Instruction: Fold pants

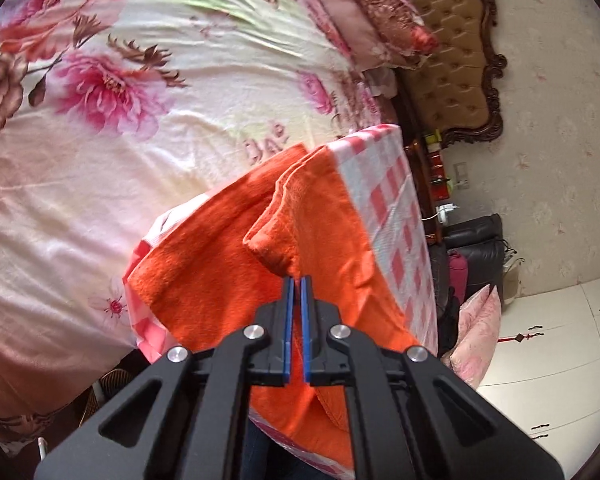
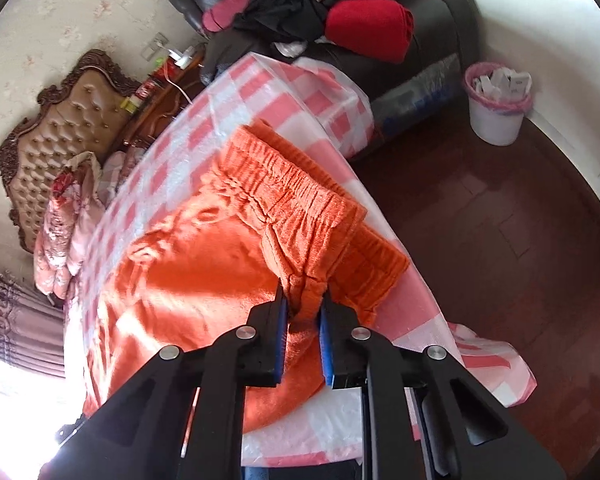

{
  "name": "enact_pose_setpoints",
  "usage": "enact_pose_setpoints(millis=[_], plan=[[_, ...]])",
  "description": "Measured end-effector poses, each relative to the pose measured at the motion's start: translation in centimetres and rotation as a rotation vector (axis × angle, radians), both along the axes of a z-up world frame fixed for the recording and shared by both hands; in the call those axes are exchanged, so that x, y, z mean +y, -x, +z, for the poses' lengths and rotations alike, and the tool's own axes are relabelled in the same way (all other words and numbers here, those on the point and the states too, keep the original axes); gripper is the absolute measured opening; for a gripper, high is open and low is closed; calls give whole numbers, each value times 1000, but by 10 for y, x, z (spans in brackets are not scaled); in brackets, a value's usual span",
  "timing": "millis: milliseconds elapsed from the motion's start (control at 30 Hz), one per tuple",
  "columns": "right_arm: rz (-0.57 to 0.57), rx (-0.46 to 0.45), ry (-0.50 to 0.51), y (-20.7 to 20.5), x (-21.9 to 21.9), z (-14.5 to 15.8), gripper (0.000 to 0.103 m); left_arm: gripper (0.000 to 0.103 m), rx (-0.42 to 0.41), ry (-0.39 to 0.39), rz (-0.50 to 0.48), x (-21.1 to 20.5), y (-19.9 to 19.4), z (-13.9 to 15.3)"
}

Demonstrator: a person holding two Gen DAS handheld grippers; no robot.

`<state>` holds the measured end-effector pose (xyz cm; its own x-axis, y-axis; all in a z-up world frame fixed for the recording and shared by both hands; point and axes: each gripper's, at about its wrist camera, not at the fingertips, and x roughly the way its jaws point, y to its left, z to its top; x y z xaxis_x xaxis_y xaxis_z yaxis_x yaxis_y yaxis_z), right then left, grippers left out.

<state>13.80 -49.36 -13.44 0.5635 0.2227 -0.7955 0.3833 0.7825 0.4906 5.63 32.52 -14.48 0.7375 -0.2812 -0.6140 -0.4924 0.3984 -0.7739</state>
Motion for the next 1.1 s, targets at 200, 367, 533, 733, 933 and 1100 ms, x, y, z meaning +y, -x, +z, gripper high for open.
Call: enact_pose_setpoints(millis=[200, 367, 533, 733, 933, 1100], plan=[[5, -54, -45, 3, 1, 25, 14, 3, -23, -6, -9, 0, -1, 19], [36, -57, -129, -33, -1, 52, 14, 2, -52, -11, -55, 4, -60, 59], [-8, -67, -272, -101, -19, 89, 14, 2, -90, -3, -66, 14, -154, 123], [15, -195, -208, -89, -14, 128, 14, 2, -209, -62, -93, 3, -111, 171], [0, -60, -153, -20, -21, 48, 14, 2, -105, -20, -83, 3, 3, 71], [-17, 65, -165, 13, -30, -21, 13, 2, 14, 82, -46, 10, 49, -27]])
